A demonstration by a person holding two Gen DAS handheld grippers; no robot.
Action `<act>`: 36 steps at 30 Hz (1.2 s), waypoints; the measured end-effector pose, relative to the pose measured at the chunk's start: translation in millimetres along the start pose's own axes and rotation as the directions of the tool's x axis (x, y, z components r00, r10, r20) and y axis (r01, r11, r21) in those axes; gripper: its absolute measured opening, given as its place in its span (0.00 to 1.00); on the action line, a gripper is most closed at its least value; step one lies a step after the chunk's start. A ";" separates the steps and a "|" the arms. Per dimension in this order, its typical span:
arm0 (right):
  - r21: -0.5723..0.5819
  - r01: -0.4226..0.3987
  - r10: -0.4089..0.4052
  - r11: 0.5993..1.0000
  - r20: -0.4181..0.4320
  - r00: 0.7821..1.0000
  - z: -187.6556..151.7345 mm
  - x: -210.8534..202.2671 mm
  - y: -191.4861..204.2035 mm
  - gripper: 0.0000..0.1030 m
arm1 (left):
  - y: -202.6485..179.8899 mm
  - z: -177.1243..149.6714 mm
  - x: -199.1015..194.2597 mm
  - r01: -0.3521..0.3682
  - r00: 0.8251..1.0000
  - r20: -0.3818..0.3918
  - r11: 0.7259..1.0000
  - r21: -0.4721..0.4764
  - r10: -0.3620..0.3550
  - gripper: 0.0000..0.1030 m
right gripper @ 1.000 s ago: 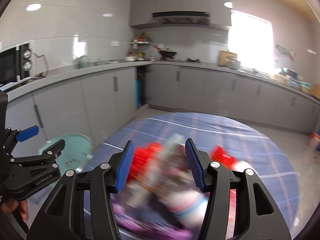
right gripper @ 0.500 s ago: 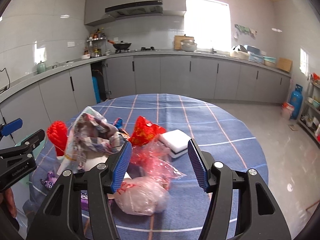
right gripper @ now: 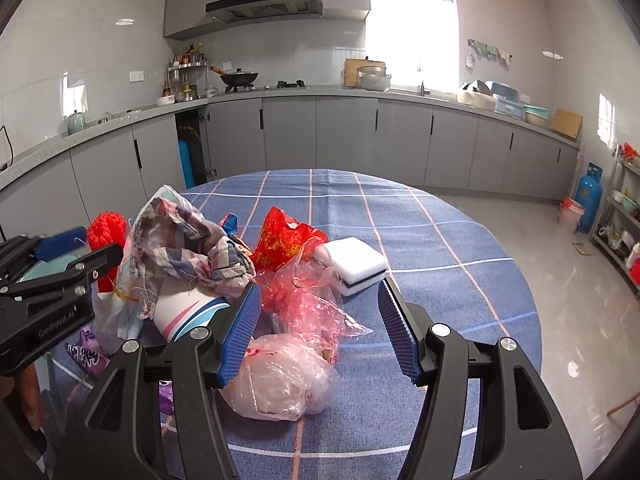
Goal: Collect trash
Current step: 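Move both tools back to the trash pile on the table, then grasp the red mesh bag with the left tool while the right tool grasps a clear plastic bag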
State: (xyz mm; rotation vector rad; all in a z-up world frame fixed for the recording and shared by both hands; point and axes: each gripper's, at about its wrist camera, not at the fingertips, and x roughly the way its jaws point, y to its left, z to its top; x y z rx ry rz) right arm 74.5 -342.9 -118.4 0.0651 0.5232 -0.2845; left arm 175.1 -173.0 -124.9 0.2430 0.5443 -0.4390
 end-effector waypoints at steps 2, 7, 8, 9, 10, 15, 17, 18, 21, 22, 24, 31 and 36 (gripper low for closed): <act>0.001 0.005 -0.005 1.000 0.000 1.000 -0.5 -1.2 -0.3 0.59 | 2.7 -2.4 -1.9 0.006 1.000 -0.005 1.000 -0.008 -0.006 0.17; 0.007 0.031 -0.031 1.000 0.010 0.999 -1.4 -6.4 -3.2 0.59 | 12.8 -3.4 -18.8 -0.020 1.000 0.018 1.000 -0.020 0.021 0.12; 0.009 0.038 -0.038 0.999 0.013 0.999 -1.9 -8.0 -4.5 0.59 | 15.4 -2.0 -25.4 -0.031 0.999 0.033 0.999 -0.028 0.031 0.12; 0.012 0.040 -0.040 0.999 0.012 0.999 -2.1 -8.7 -5.2 0.59 | 17.0 -1.3 -30.2 -0.039 0.998 0.045 0.999 -0.032 0.040 0.12; 0.014 0.037 -0.038 0.999 0.010 0.999 -2.4 -9.2 -5.8 0.59 | 18.5 -0.6 -35.5 -0.051 0.997 0.058 0.998 -0.036 0.053 0.12; 0.015 0.022 -0.021 1.000 -0.009 1.000 -6.4 -8.5 -5.2 0.58 | 24.9 -0.7 -58.5 -0.144 0.983 0.112 0.989 -0.047 0.148 0.12; 0.017 0.014 -0.014 1.000 -0.017 1.000 -7.5 -6.8 -4.8 0.58 | 25.5 -2.9 -60.7 -0.158 0.980 0.114 0.986 -0.044 0.162 0.12; 0.021 0.013 -0.013 1.000 -0.017 1.000 -7.6 -6.7 -5.4 0.58 | 25.3 -5.0 -61.4 -0.160 0.980 0.110 0.986 -0.046 0.164 0.12; 0.027 0.009 -0.008 1.000 -0.005 1.000 -2.8 -7.2 -7.1 0.58 | 26.7 -7.1 -61.2 -0.172 0.979 0.105 0.984 -0.050 0.177 0.12; 0.027 0.005 -0.005 1.000 -0.005 1.000 -0.5 -6.4 -6.6 0.58 | 27.7 -6.4 -60.9 -0.175 0.978 0.105 0.983 -0.048 0.179 0.12; 0.021 -0.004 0.004 1.000 -0.008 1.000 4.3 -1.3 -4.9 0.58 | 28.5 -6.3 -57.7 -0.180 0.978 0.099 0.983 -0.043 0.183 0.12; 0.035 -0.035 0.036 0.999 -0.026 0.999 7.0 12.7 -5.2 0.58 | 29.6 -9.4 -51.5 -0.175 0.981 0.082 0.984 -0.031 0.177 0.12; 0.042 -0.062 0.064 0.997 -0.041 0.997 9.9 20.4 -6.2 0.37 | 24.1 -10.9 -49.5 -0.166 0.983 0.074 0.986 -0.010 0.167 0.12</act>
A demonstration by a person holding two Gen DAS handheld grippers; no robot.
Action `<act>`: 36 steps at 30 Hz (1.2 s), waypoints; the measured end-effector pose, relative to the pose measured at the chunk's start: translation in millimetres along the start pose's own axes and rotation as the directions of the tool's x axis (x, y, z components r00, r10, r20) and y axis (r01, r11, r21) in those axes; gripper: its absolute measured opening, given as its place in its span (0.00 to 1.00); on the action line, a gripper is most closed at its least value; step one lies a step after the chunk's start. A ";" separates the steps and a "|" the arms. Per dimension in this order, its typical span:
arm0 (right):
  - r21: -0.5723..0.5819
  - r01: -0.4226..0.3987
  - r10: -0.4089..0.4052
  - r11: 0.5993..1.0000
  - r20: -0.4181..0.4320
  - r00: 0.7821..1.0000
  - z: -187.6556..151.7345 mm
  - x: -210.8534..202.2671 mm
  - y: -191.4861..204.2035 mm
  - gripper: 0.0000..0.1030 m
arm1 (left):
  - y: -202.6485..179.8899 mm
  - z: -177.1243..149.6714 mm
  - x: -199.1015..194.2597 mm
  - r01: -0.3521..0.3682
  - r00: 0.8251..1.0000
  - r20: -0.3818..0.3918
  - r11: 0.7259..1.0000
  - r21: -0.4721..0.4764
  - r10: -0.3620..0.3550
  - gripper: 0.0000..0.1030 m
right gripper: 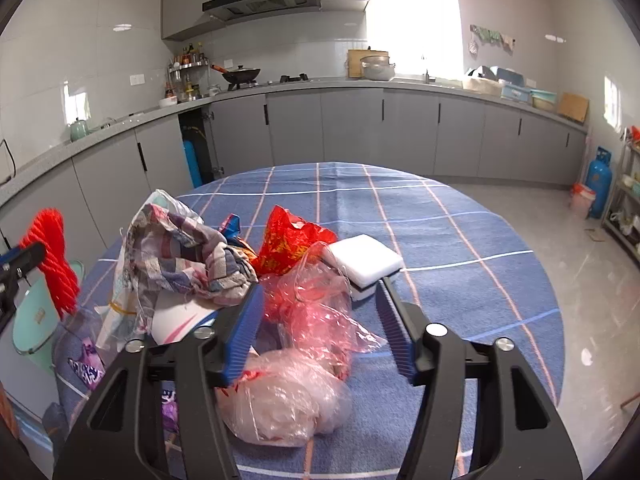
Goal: Collect trash
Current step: 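Grasp the red mesh bag with the left tool while the right tool grasps a clear plastic bag, then carry the red mesh bag and plastic bag over the teal wastebasket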
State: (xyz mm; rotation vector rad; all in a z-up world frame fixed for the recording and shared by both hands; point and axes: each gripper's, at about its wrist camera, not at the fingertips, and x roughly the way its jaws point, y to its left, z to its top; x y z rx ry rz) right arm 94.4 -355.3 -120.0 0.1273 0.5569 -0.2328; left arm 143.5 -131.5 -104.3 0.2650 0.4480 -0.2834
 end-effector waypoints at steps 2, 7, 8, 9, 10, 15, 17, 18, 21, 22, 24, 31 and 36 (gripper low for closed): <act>-0.009 -0.014 0.014 1.000 -0.017 1.000 0.0 3.2 0.3 0.26 | -0.4 -0.2 -0.9 0.001 1.000 0.001 1.000 0.001 -0.001 0.12; -0.028 -0.015 0.016 0.999 0.025 1.000 1.7 -9.3 3.0 0.09 | 2.5 1.5 -7.2 -0.011 1.000 0.017 1.000 0.002 0.011 0.12; -0.030 -0.004 0.005 1.000 0.040 0.999 3.0 -13.7 2.7 0.09 | 2.8 1.8 -8.6 -0.013 1.000 0.020 1.000 0.001 0.013 0.12; -0.029 0.002 0.000 1.000 0.053 0.999 4.4 -17.4 1.6 0.08 | 3.3 2.2 -10.4 -0.016 1.000 0.024 1.000 0.000 0.016 0.12; -0.027 0.008 -0.006 1.000 0.062 0.998 5.6 -20.0 0.3 0.08 | 3.2 2.7 -12.2 -0.020 0.999 0.028 1.000 0.000 0.020 0.12; -0.011 0.063 -0.061 0.998 0.122 0.991 14.1 -36.6 -11.4 0.07 | 6.1 5.6 -20.3 -0.031 0.998 0.048 0.999 -0.011 0.031 0.12; 0.002 0.079 -0.079 0.997 0.137 0.987 17.2 -41.5 -16.1 0.07 | 7.0 7.4 -24.5 -0.033 0.998 0.058 0.999 -0.015 0.033 0.12; 0.006 0.090 -0.089 0.996 0.147 0.985 18.8 -44.6 -18.4 0.07 | 7.2 8.6 -26.8 -0.033 0.997 0.064 0.999 -0.015 0.034 0.12; 0.017 0.104 -0.105 0.994 0.171 0.980 22.6 -51.5 -22.3 0.07 | 8.9 11.1 -31.8 -0.037 0.996 0.075 0.999 -0.017 0.038 0.12; 0.018 0.102 -0.104 0.995 0.178 0.979 23.5 -53.6 -22.1 0.07 | 9.8 11.9 -32.9 -0.038 0.996 0.077 0.999 -0.017 0.039 0.12; 0.016 0.099 -0.100 0.995 0.194 0.976 25.5 -58.5 -19.4 0.07 | 11.1 12.8 -35.2 -0.042 0.996 0.082 0.999 -0.018 0.044 0.12; -0.002 0.038 -0.036 0.999 0.229 0.973 31.3 -65.4 -0.3 0.07 | 17.4 10.7 -37.8 -0.074 0.994 0.075 0.997 -0.035 0.077 0.12; -0.032 -0.005 0.013 0.999 0.233 0.972 32.7 -65.5 19.4 0.07 | 25.8 9.3 -39.9 -0.096 0.992 0.072 0.994 -0.054 0.099 0.12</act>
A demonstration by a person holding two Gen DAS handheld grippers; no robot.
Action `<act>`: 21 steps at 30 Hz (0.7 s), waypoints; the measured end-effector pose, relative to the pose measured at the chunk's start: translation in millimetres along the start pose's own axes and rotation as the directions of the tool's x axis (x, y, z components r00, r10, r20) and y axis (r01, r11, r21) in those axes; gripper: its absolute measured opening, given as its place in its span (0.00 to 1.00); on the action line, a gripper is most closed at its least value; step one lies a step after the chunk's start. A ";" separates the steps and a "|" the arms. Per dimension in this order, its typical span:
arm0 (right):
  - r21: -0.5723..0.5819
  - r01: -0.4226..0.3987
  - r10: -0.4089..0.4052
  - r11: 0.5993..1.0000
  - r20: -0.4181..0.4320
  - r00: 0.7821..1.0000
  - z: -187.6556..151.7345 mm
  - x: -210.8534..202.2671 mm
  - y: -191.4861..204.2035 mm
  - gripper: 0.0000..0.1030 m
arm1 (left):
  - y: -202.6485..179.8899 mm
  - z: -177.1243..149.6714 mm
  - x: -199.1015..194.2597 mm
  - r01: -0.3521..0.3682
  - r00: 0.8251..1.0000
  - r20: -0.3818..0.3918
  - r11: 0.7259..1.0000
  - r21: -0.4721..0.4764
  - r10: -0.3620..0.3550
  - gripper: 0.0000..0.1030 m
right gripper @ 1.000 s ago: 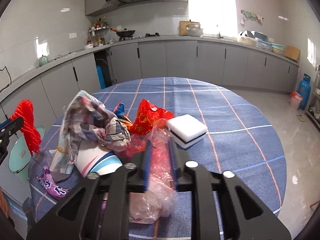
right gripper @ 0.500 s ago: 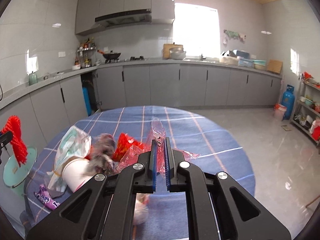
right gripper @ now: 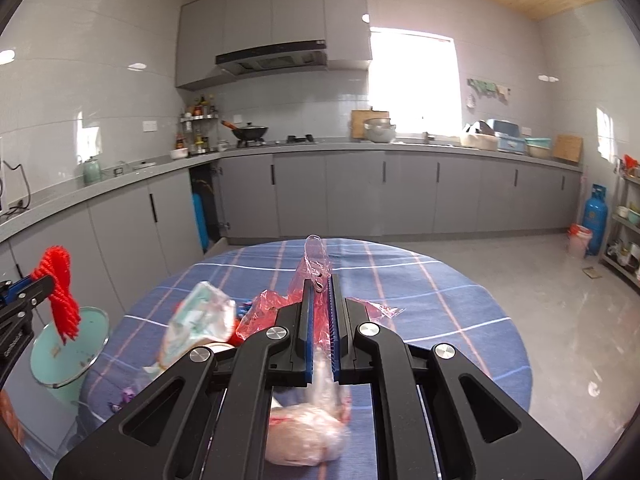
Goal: Collect trash
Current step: 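Carry the red mesh bag and plastic bag over the teal wastebasket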
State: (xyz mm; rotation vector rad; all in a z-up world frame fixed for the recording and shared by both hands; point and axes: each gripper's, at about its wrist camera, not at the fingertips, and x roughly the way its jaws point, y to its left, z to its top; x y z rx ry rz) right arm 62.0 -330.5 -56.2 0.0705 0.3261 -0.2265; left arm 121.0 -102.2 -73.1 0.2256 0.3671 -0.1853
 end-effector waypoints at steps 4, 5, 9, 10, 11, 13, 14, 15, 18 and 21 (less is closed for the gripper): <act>-0.012 -0.033 0.033 0.999 0.004 0.999 1.6 2.2 13.0 0.07 | 8.2 -0.2 1.7 -0.018 1.000 -0.009 1.000 -0.009 0.018 0.12; -0.014 -0.040 0.040 0.999 0.006 0.999 2.6 2.9 15.9 0.07 | 9.7 -0.2 2.1 -0.022 1.000 -0.011 1.000 -0.010 0.022 0.12; -0.026 -0.076 0.076 0.997 0.015 0.997 6.1 3.6 28.8 0.07 | 19.5 -0.7 6.2 -0.046 0.999 -0.028 0.999 -0.019 0.046 0.12; -0.032 -0.084 0.085 0.996 0.017 0.996 7.3 4.0 32.7 0.07 | 21.5 -0.8 6.9 -0.052 0.998 -0.030 0.998 -0.020 0.052 0.12; -0.036 -0.092 0.093 0.995 0.018 0.995 8.2 4.4 36.2 0.07 | 23.0 -0.6 7.3 -0.057 0.998 -0.032 0.998 -0.019 0.057 0.12; -0.044 -0.114 0.115 0.993 0.020 0.993 10.5 5.6 45.1 0.07 | 26.9 0.3 8.1 -0.069 0.997 -0.034 0.997 -0.015 0.069 0.12; -0.046 -0.121 0.122 0.992 0.020 0.992 11.4 6.3 48.4 0.07 | 28.8 0.6 8.2 -0.074 0.997 -0.034 0.997 -0.014 0.073 0.12; -0.050 -0.132 0.133 0.990 0.021 0.991 12.5 7.2 53.0 0.07 | 31.2 1.4 8.6 -0.082 0.996 -0.036 0.997 -0.015 0.082 0.12; -0.063 -0.161 0.162 0.985 0.022 0.986 14.4 9.0 64.7 0.07 | 39.1 2.8 10.6 -0.100 0.994 -0.041 0.995 -0.020 0.099 0.12; -0.075 -0.185 0.187 0.980 0.022 0.982 16.6 11.0 75.6 0.07 | 46.8 4.9 12.6 -0.125 0.991 -0.045 0.992 -0.024 0.123 0.12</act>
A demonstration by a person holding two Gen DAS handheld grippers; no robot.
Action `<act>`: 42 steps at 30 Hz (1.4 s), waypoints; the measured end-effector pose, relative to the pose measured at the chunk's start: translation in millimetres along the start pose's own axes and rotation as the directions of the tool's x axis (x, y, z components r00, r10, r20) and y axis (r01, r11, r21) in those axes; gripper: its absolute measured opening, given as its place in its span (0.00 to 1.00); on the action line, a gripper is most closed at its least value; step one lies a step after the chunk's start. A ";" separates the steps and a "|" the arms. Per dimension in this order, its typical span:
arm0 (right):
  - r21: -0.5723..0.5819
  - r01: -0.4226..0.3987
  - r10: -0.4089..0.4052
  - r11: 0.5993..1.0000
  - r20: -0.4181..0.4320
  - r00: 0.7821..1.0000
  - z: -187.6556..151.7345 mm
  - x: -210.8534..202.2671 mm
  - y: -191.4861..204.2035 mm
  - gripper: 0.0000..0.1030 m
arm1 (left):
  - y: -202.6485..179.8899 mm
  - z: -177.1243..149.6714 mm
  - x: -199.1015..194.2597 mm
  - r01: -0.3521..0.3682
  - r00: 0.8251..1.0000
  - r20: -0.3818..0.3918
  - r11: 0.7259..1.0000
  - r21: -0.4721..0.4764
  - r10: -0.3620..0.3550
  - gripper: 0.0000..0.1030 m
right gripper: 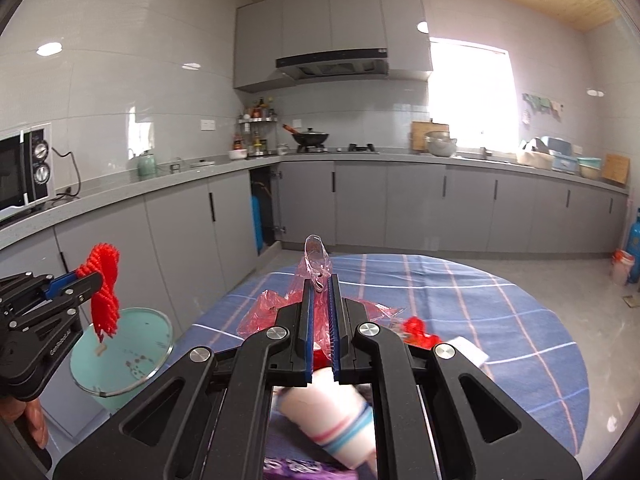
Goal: Collect trash
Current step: 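Carry the red mesh bag and plastic bag over the teal wastebasket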
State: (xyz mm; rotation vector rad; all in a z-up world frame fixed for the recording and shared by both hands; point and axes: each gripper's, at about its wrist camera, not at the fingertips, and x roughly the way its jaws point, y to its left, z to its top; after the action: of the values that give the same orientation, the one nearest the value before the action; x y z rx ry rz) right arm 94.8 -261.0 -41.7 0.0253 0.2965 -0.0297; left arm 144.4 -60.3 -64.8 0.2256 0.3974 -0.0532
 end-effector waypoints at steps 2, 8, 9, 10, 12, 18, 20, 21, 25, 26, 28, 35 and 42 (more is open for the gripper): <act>-0.010 -0.012 0.012 1.000 0.002 1.000 1.1 2.0 7.8 0.07 | 3.7 1.1 1.3 -0.012 1.000 -0.002 1.000 -0.002 0.012 0.12; -0.068 -0.041 0.043 0.997 0.017 0.999 7.5 5.8 30.8 0.07 | 13.9 4.8 4.9 -0.067 0.998 -0.001 0.998 0.020 0.067 0.12; -0.078 -0.048 0.049 0.996 0.019 0.999 8.9 6.5 35.0 0.07 | 16.0 5.8 4.4 -0.076 0.997 0.002 0.997 0.029 0.076 0.12; -0.085 -0.053 0.055 0.995 0.020 0.998 10.1 7.3 38.7 0.07 | 17.8 6.3 5.0 -0.081 0.997 0.005 0.996 0.037 0.081 0.12; -0.098 -0.065 0.067 0.993 0.023 0.997 12.8 8.2 45.3 0.07 | 20.3 6.8 4.4 -0.101 0.995 0.013 0.993 0.065 0.101 0.12; -0.129 -0.100 0.104 0.987 0.020 0.994 15.1 13.7 65.2 0.07 | 39.9 4.3 6.2 -0.150 0.989 0.009 0.985 0.084 0.150 0.12; -0.141 -0.114 0.117 0.983 0.015 0.993 14.8 16.1 72.3 0.07 | 46.9 3.1 8.4 -0.167 0.986 0.007 0.982 0.088 0.167 0.12; -0.148 -0.123 0.126 0.981 0.014 0.992 14.7 17.4 77.0 0.07 | 48.2 3.1 8.9 -0.172 0.985 0.007 0.981 0.090 0.172 0.12; -0.165 -0.151 0.154 0.975 0.007 0.988 14.3 22.8 92.0 0.07 | 60.3 1.5 12.8 -0.195 0.981 0.001 0.976 0.097 0.196 0.12; -0.170 -0.156 0.159 0.973 0.005 0.987 14.6 24.4 95.3 0.07 | 64.0 1.8 13.9 -0.201 0.979 0.001 0.975 0.099 0.202 0.12; -0.176 -0.171 0.173 0.969 -0.003 0.985 14.6 28.7 103.3 0.07 | 73.4 -0.1 17.7 -0.211 0.977 -0.005 0.972 0.100 0.213 0.12; -0.201 -0.217 0.216 0.955 -0.029 0.976 11.7 42.8 129.1 0.07 | 92.2 -11.7 28.5 -0.242 0.969 -0.031 0.965 0.103 0.246 0.12; -0.211 -0.258 0.251 0.943 -0.064 0.966 5.6 56.2 149.6 0.07 | 105.6 -23.2 40.2 -0.243 0.966 -0.070 0.966 0.084 0.249 0.12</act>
State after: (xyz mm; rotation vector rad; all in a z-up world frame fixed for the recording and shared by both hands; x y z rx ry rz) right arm 155.1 -113.1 -49.7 -0.1541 0.3292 0.2611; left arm 182.8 47.5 -79.3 0.3506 0.4448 0.1861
